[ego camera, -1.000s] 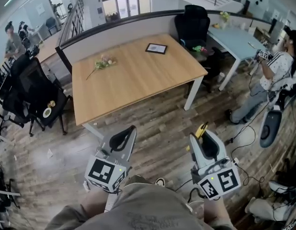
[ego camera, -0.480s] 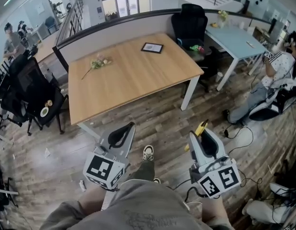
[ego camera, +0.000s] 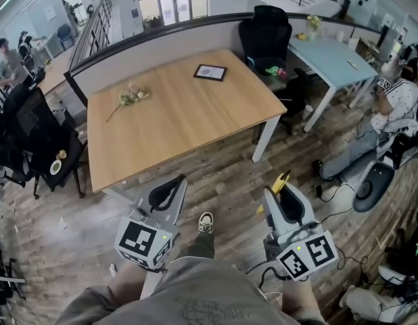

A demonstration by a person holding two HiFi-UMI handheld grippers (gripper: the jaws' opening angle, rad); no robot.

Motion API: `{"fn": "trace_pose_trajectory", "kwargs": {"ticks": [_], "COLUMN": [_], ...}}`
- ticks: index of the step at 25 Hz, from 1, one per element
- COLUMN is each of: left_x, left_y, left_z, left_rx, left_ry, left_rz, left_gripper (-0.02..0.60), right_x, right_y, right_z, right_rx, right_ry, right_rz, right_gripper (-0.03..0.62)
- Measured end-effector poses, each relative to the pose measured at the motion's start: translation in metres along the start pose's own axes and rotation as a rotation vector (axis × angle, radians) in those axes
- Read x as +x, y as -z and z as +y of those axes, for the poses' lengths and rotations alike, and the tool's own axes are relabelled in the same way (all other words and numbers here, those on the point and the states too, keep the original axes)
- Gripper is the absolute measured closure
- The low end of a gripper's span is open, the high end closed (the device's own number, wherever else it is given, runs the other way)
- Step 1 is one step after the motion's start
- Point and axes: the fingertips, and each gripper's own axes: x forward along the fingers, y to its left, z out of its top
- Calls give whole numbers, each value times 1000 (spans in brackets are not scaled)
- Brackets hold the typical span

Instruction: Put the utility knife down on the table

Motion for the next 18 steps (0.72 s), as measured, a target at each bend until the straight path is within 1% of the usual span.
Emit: {"fn": "trace_pose_trajectory", "kwargs": {"ticks": [7,12,18], "left_x": [64,109,150], "left_y": [3,-6,-8], "left_z": [60,110,170], "left_rx": [-20,-10,-8], "left_ry": [8,24,23], "left_rz": [18,12,-5], "left_gripper": [580,580,580], "right_x": [77,142,218], "right_y": [-1,-9,-16], "right_z": [-32,-49,-64], "right_rx": [-6,-11,-38], "right_ry": [9,13,9], "right_rz": [40,56,56], "right_gripper": [454,454,456]}}
